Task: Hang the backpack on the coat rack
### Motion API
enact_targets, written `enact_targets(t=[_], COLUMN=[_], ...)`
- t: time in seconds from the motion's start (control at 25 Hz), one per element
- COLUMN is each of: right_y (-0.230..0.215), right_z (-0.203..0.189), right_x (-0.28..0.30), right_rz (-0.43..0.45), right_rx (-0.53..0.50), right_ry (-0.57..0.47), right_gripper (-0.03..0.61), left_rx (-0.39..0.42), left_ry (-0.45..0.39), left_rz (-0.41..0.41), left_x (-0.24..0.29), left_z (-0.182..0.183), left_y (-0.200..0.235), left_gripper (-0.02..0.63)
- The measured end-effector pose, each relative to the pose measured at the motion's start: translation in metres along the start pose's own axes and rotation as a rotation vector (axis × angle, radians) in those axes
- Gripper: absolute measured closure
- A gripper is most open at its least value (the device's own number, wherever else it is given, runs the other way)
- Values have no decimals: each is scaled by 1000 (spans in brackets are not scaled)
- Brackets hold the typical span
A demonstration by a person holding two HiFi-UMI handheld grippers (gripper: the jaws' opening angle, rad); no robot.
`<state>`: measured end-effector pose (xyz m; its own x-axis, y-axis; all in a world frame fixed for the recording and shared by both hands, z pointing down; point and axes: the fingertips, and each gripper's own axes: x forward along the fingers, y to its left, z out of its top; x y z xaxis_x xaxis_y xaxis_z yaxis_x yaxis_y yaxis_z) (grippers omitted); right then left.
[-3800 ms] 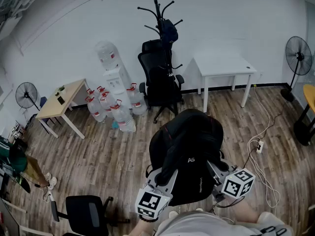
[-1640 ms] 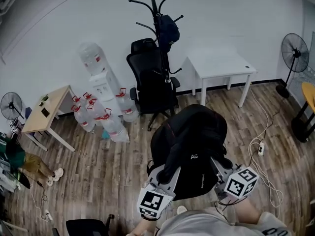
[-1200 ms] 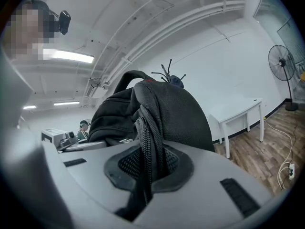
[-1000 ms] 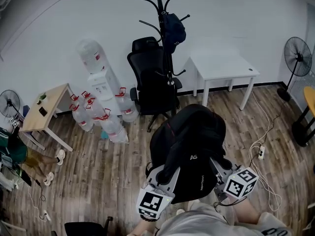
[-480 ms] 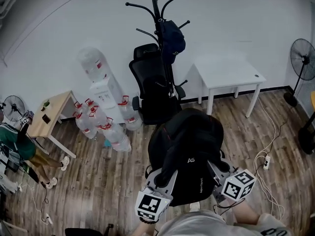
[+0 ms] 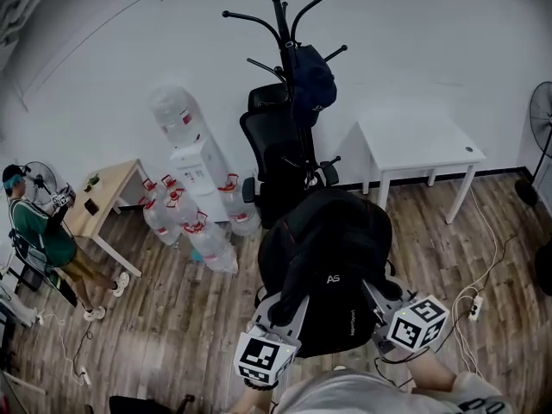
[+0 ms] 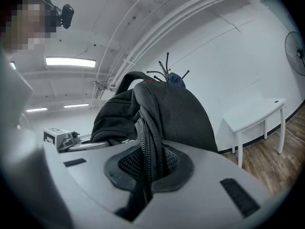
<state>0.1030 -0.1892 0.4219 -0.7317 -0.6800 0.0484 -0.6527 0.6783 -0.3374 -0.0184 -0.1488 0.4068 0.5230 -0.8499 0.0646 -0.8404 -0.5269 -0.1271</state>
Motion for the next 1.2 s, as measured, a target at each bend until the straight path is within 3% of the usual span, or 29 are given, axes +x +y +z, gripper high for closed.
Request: enact_targets(t=[0.56, 0.96, 1.2], right_y=[-31, -36, -37], right_z=[32, 44, 54], right_x=[47, 97, 141], right_rz=[55, 2, -17], right_rx=[-20, -86, -34], right_ry=[-6, -11, -32], right_gripper=[548, 548, 548], left_rx=[13, 5, 5], left_ry=[-17, -39, -55], left_rz=[64, 21, -20], left_x=[45, 67, 81], left_z=[16, 20, 22], left_y=[39, 90, 136], left_gripper=[578, 578, 578])
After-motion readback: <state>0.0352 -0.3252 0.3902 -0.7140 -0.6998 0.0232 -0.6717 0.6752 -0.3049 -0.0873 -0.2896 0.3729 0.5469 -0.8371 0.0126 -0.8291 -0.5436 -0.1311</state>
